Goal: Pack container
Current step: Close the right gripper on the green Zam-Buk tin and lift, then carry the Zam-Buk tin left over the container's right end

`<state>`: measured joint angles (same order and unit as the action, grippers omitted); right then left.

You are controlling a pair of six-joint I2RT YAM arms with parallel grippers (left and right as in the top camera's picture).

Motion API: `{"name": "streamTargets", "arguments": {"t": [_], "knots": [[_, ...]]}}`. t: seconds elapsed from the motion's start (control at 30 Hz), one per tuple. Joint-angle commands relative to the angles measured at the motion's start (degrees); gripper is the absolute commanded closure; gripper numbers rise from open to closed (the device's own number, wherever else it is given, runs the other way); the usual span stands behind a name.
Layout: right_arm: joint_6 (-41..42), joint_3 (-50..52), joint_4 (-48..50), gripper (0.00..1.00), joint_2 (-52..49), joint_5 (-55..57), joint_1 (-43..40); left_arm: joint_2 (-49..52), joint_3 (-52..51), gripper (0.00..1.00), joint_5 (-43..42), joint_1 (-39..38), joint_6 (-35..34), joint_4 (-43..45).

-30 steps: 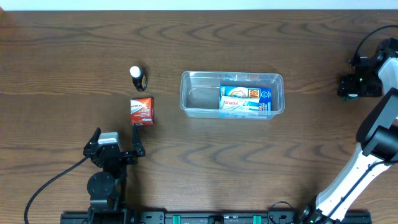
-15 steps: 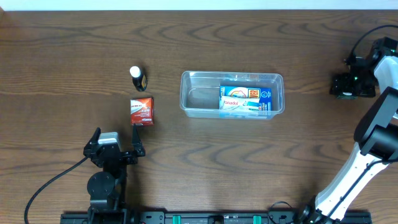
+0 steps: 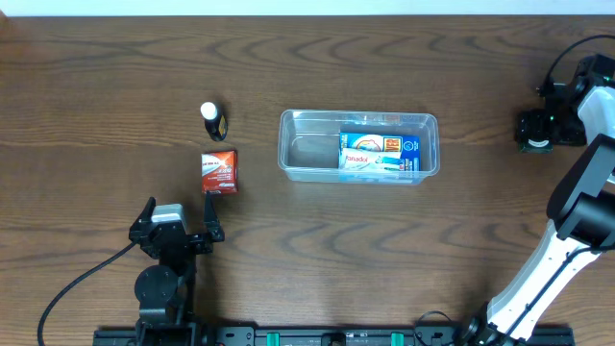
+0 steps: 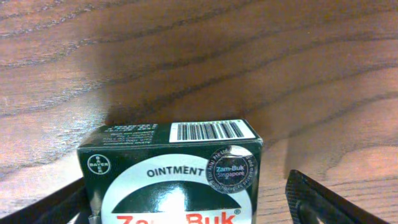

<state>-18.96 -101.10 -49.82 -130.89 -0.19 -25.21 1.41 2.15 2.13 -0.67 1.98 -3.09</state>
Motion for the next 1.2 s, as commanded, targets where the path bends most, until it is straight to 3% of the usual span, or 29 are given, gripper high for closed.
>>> {"name": "streamTargets", "arguments": {"t": [0.0, 0.33, 0.53, 0.83, 1.17], "knots": [[-0.35, 0.07, 0.15, 0.17, -0.92, -0.55, 0.22, 0.07, -1.9, 0.02, 1.09, -0.02, 0.81, -0.85], [-0.33, 0.07, -0.52, 0.29, -0.92, -2.56, 0.22, 0.04, -1.9, 0.02, 1.09, -0.02, 0.81, -0.85], [-0.33, -0.83, -1.16, 0.48, -0.9, -3.23, 0.55, 0.07, -1.9, 0.02, 1.09, -0.02, 0.81, -0.85], [-0.28, -8.76, -7.76, 0.48, -0.9, -3.3, 1.38, 0.04, -1.9, 0.02, 1.09, -0.02, 0.81, -0.85], [8.39, -30.29, -21.31, 0.48, -0.9, -5.01, 9.6, 0.07, -1.9, 0.02, 1.09, -0.02, 0.83, -0.85]]}}
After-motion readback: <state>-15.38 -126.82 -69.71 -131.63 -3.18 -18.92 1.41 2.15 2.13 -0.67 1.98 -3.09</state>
